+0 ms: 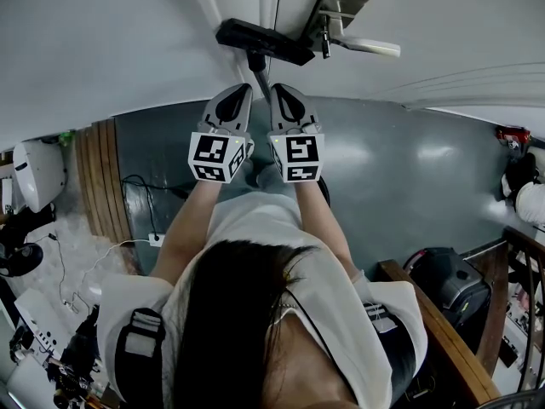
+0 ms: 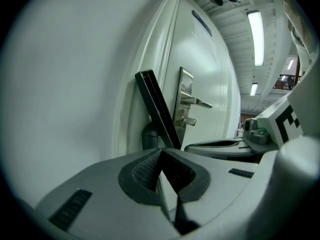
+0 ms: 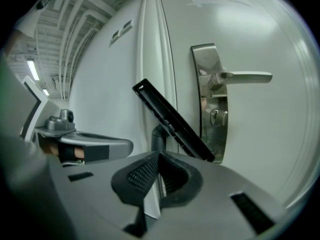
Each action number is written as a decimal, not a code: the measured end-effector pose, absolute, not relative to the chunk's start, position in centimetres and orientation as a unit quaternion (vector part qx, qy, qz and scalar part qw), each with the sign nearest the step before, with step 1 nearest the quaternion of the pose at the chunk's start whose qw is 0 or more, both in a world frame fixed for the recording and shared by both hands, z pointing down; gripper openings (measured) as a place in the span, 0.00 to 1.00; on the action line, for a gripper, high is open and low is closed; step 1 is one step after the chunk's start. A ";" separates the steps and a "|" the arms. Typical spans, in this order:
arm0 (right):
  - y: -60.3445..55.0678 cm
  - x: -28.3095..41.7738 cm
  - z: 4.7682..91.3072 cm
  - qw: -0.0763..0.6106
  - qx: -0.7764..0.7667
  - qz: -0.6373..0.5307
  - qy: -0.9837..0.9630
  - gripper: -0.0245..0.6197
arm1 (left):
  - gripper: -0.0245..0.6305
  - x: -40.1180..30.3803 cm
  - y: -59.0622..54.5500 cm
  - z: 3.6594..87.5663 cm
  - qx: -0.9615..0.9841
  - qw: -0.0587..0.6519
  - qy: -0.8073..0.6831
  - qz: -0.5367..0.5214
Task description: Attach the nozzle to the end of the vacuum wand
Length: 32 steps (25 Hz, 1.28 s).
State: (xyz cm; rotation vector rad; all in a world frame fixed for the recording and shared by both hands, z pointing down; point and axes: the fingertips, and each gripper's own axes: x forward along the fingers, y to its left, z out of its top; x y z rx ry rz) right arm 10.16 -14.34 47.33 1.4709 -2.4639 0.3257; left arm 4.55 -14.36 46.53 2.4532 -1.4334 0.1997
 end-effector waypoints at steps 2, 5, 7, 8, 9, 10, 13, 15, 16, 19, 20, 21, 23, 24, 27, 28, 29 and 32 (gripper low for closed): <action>-14.4 10.3 47.4 0.127 0.506 0.113 -0.846 0.06 | 0.04 4.7 -14.5 46.6 0.850 0.146 -0.501 0.069; -14.4 10.4 47.6 0.127 0.506 0.115 -0.845 0.06 | 0.04 5.0 -14.6 46.5 0.851 0.144 -0.501 0.069; -14.3 10.4 47.6 0.128 0.506 0.115 -0.845 0.06 | 0.04 5.1 -14.6 46.4 0.851 0.142 -0.501 0.070; -14.3 10.3 47.6 0.129 0.505 0.115 -0.846 0.06 | 0.04 5.2 -14.6 46.4 0.850 0.142 -0.502 0.070; -14.3 10.3 47.6 0.129 0.504 0.115 -0.846 0.06 | 0.04 5.2 -14.5 46.3 0.850 0.142 -0.502 0.070; -14.3 10.2 47.6 0.130 0.504 0.115 -0.846 0.06 | 0.04 5.3 -14.5 46.3 0.850 0.142 -0.502 0.070; -14.3 10.1 47.7 0.132 0.502 0.118 -0.847 0.06 | 0.04 5.4 -14.6 46.3 0.850 0.141 -0.503 0.071; -14.3 10.0 47.9 0.134 0.502 0.118 -0.846 0.06 | 0.04 5.4 -14.6 46.3 0.849 0.141 -0.504 0.072; -14.3 10.0 47.9 0.134 0.502 0.118 -0.846 0.06 | 0.04 5.3 -14.6 46.3 0.849 0.141 -0.504 0.072; -14.1 9.8 47.8 0.132 0.503 0.118 -0.846 0.06 | 0.04 5.2 -14.4 46.3 0.847 0.140 -0.508 0.075; -14.1 9.8 47.8 0.132 0.504 0.118 -0.846 0.06 | 0.04 5.1 -14.4 46.4 0.846 0.139 -0.510 0.076; -14.0 9.8 47.8 0.133 0.504 0.117 -0.845 0.06 | 0.04 5.1 -14.4 46.4 0.845 0.139 -0.511 0.077; -13.9 9.7 47.9 0.136 0.503 0.115 -0.846 0.06 | 0.04 5.0 -14.3 46.5 0.844 0.140 -0.512 0.077; -13.9 9.7 48.0 0.138 0.502 0.116 -0.846 0.06 | 0.04 5.0 -14.3 46.6 0.844 0.140 -0.512 0.078; -13.7 9.7 48.2 0.140 0.501 0.117 -0.846 0.06 | 0.04 4.8 -14.2 46.7 0.842 0.141 -0.515 0.081; -13.7 9.6 48.1 0.140 0.501 0.117 -0.846 0.06 | 0.04 4.7 -14.1 46.7 0.840 0.140 -0.517 0.084; -13.7 9.6 48.1 0.140 0.501 0.116 -0.846 0.06 | 0.04 4.6 -14.1 46.7 0.839 0.139 -0.519 0.085; -13.5 9.5 48.0 0.142 0.502 0.114 -0.846 0.06 | 0.04 4.5 -13.9 46.6 0.838 0.139 -0.521 0.086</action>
